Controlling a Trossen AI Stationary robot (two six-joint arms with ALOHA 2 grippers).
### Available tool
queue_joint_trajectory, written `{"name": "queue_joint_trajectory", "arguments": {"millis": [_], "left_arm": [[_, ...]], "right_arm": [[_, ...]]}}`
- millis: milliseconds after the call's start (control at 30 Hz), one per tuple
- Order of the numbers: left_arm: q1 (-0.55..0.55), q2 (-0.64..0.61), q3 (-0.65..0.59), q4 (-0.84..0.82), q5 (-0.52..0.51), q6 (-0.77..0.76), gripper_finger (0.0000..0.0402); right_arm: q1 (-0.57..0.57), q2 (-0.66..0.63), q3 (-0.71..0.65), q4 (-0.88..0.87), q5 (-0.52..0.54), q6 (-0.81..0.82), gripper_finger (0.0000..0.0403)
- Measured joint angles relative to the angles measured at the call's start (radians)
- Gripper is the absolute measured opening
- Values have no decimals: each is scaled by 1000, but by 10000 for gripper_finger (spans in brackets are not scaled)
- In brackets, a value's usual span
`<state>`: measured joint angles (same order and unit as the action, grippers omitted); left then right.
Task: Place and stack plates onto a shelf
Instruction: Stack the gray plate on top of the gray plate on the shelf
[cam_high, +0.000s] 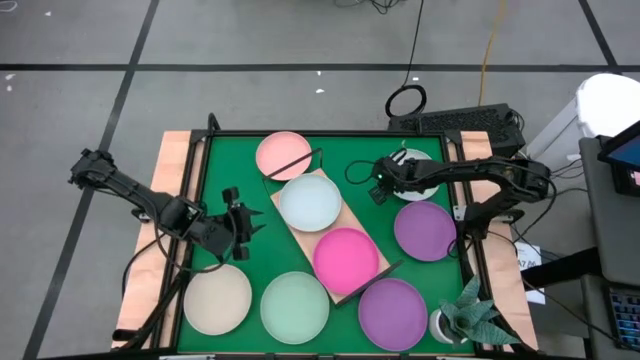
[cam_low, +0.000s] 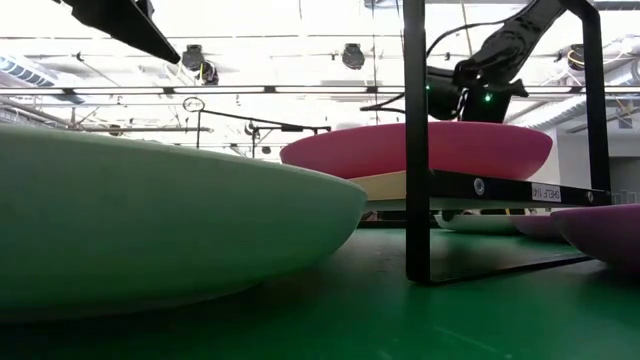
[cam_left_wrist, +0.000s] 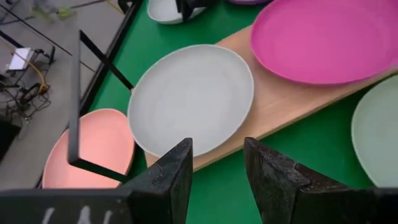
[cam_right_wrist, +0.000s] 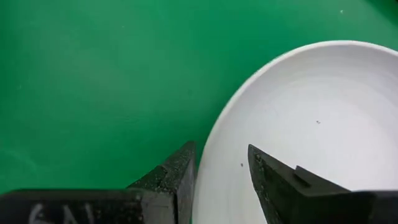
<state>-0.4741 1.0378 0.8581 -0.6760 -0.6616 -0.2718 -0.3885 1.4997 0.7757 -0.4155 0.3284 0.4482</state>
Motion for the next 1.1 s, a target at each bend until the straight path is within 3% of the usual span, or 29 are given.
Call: {"name": "queue_joint_trajectory", "arguments": {"millis": [767, 1100], "left_arm": [[-1, 0, 0, 33, 104, -13, 149], [0, 0, 0, 78, 103, 68, 149]], "right_arm": [[-3, 3, -19, -23, 10, 11, 128], [-3, 3, -22, -23, 9, -24, 82]]}}
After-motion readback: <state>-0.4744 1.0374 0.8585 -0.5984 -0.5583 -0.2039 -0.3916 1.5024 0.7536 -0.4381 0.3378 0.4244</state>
